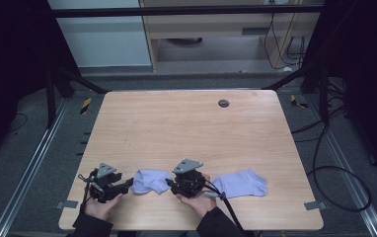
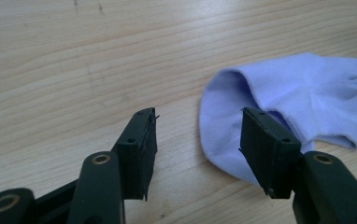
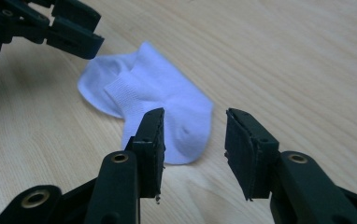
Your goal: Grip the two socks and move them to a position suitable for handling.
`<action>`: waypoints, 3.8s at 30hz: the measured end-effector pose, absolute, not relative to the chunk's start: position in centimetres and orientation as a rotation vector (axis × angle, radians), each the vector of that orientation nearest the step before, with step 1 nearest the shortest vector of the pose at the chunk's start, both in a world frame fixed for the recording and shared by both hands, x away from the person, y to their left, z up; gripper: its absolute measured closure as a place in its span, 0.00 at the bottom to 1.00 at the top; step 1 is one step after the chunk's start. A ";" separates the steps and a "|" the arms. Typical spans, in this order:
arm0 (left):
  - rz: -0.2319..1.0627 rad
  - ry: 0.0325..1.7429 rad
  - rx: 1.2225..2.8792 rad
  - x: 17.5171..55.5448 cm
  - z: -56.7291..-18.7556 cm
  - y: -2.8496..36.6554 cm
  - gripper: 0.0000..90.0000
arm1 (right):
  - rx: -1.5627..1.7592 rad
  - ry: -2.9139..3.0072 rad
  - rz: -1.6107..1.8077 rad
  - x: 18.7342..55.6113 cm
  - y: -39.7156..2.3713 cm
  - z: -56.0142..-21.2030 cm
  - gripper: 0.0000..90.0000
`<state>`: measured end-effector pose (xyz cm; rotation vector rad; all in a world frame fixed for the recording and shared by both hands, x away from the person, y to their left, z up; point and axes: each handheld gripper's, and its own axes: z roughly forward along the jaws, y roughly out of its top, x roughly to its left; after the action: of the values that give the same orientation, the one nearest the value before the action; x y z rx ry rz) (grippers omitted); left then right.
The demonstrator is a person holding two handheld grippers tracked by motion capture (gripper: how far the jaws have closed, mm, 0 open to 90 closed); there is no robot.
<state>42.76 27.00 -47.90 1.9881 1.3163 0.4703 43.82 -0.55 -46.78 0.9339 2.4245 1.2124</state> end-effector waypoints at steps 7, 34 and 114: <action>0.452 1.310 2.006 42.8 -48.2 26.3 0.54 | 0.901 2.488 1.190 43.7 1.6 -48.3 0.68; 0.407 1.255 2.100 43.1 -48.8 25.4 0.95 | 0.910 2.535 1.277 43.5 3.1 -48.9 0.95; 0.581 1.362 2.063 46.7 -47.0 27.8 0.82 | 1.239 2.336 1.172 47.5 -0.1 -49.2 0.83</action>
<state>46.67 27.75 -47.01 2.0631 1.3616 0.5814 47.50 -0.14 -49.24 1.2393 2.3361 1.1716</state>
